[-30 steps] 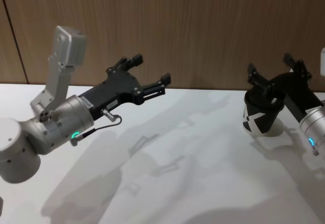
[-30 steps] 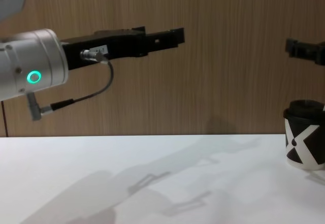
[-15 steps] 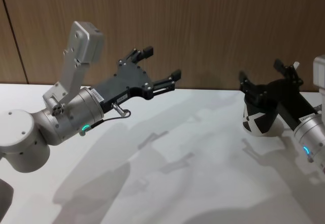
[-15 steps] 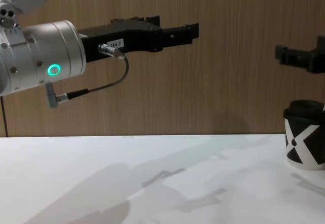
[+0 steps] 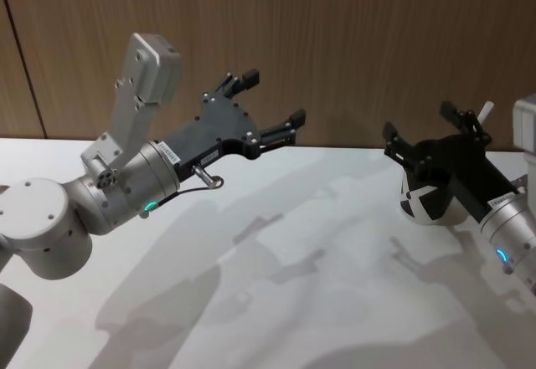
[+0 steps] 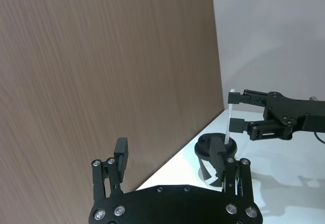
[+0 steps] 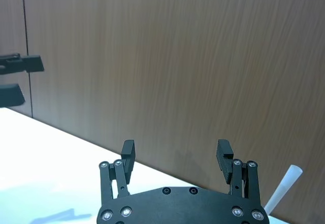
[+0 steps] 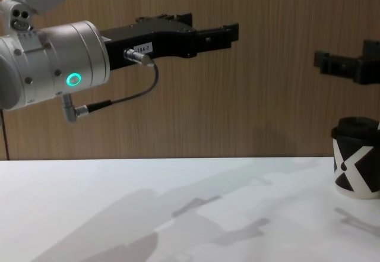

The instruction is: Pick up the straw with one hand, pass it to the other hand, and insert it into the cup.

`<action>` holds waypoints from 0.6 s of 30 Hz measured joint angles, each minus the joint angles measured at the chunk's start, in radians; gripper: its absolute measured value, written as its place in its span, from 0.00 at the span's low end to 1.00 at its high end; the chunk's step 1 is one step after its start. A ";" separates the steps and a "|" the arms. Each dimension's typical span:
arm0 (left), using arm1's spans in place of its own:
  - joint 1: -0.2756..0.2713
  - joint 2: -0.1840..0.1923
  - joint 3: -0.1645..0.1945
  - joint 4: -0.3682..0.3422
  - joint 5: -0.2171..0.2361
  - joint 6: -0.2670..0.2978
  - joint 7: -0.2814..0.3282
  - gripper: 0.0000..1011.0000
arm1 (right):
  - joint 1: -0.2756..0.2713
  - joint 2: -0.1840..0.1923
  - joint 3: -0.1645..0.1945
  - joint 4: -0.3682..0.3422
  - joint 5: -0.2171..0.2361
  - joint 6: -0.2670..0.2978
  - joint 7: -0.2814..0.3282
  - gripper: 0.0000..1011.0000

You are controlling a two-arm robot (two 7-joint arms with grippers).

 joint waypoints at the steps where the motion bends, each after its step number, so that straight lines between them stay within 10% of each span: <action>1: -0.001 0.000 0.001 0.001 0.000 0.000 -0.001 0.99 | -0.002 -0.001 0.002 -0.004 0.001 0.000 0.003 0.99; 18: -0.014 0.008 0.025 0.017 -0.009 0.005 -0.019 0.99 | -0.010 -0.006 0.012 -0.019 0.013 0.000 0.025 0.99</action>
